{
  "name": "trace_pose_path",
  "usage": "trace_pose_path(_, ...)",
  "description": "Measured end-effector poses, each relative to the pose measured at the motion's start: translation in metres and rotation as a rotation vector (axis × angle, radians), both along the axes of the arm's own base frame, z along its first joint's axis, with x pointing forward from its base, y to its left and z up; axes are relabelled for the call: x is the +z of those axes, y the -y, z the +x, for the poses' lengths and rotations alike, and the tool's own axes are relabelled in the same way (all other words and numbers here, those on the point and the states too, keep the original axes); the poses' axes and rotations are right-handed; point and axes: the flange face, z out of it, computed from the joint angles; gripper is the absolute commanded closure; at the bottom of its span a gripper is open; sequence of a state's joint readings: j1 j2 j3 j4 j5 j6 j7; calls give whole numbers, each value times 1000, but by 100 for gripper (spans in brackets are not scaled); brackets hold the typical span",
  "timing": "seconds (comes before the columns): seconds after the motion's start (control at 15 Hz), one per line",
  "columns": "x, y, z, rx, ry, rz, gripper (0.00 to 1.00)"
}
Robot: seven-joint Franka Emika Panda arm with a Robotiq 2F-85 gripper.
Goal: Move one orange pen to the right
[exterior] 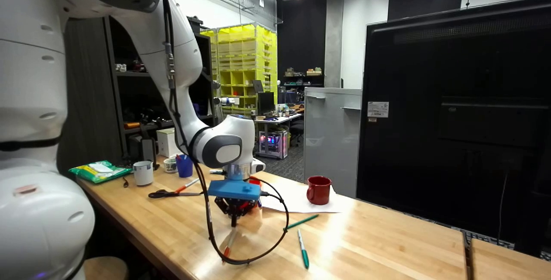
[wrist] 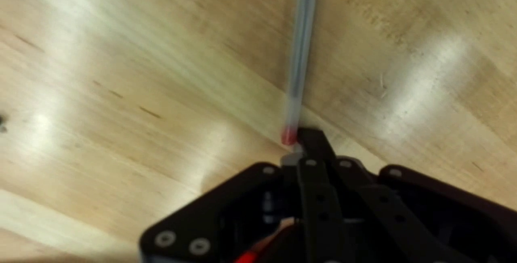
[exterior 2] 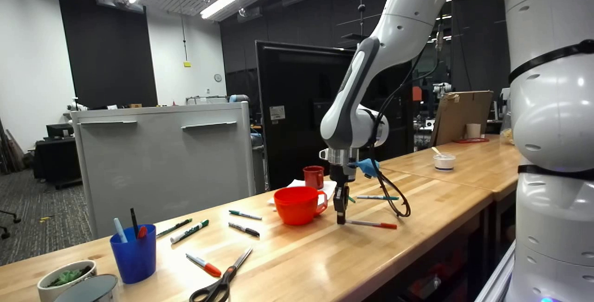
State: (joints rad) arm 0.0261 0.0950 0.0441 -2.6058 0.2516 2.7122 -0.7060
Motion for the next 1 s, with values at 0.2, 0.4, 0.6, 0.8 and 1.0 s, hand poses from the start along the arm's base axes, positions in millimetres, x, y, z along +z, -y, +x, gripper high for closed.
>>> trace_pose_path(0.2,0,5,3,-23,7,-15,100)
trace_pose_path(0.4,1,12,5,-48,13,-28,100)
trace_pose_path(0.6,1,19,6,-71,19,-42,100)
trace_pose_path(0.8,1,26,7,-94,22,-51,100)
trace_pose_path(1.0,1,31,7,-116,22,-57,100)
